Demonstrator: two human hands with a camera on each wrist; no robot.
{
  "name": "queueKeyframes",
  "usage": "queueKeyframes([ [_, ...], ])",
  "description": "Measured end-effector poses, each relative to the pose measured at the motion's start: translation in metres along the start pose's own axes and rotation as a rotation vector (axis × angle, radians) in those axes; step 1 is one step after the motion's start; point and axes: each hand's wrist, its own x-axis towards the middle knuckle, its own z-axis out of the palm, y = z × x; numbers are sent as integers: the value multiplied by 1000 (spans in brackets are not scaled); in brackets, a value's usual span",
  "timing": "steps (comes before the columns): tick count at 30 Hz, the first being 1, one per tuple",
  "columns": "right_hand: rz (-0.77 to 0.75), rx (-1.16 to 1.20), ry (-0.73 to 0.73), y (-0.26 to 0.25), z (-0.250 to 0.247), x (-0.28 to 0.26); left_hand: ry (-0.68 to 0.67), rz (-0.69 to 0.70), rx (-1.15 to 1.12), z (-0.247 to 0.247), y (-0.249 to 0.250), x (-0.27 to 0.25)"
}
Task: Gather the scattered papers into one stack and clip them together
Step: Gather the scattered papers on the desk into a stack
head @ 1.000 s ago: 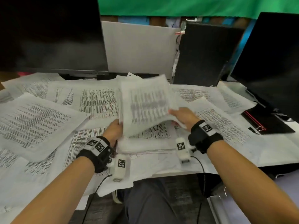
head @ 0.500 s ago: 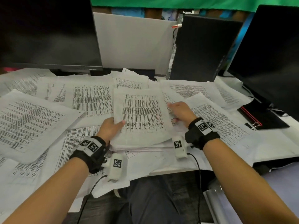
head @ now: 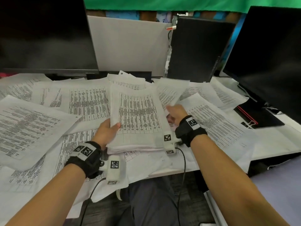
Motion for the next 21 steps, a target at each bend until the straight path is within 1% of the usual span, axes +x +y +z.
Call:
queueKeyframes([
  [2, -214, -140, 231, -22, -19, -2, 5, 18, 34, 1, 0, 0],
  [3, -328, -101, 309, -33, -30, -5, 6, 32, 49, 1, 0, 1],
  [4, -429, -12, 337, -43, -41, -7, -2, 32, 61, 2, 0, 0],
  [5, -504, 110, 329, -51, -50, -10, -9, 34, 67, 3, 0, 1],
  [6, -533, 266, 308, -57, -58, -9, -18, 25, 74, 3, 0, 0],
  [7, -539, 436, 289, -63, -64, -9, -23, 19, 74, 4, 0, 1],
  [8, -507, 560, 285, -66, -70, -6, -32, -2, 70, 3, 1, 1],
  [9, -446, 620, 296, -68, -73, -9, -32, -8, 44, 3, -1, 3],
  [10, -381, 629, 292, -67, -75, -5, -32, -28, 13, 2, 0, 2],
  [11, -321, 623, 238, -66, -75, -5, -30, -40, -16, 2, 1, 1],
  [12, -276, 614, 151, -62, -74, -4, -32, -67, -41, 1, 2, 1],
  [13, -224, 600, 73, -57, -70, -7, -40, -80, -71, 0, 3, 1],
  [14, -198, 527, 23, -51, -65, -8, -54, -92, -103, -1, 4, -1],
  [15, -192, 403, 5, -45, -59, -10, -62, -99, -132, -2, 4, -1],
  [18, -266, -28, 64, -26, -38, 0, -84, -114, -201, -5, 0, 1],
  [20, -277, -213, 82, -16, -27, 10, -87, -120, -302, -5, 0, 0],
  [21, -256, -266, 82, -12, -22, 14, -91, -124, -357, -4, 1, 1],
])
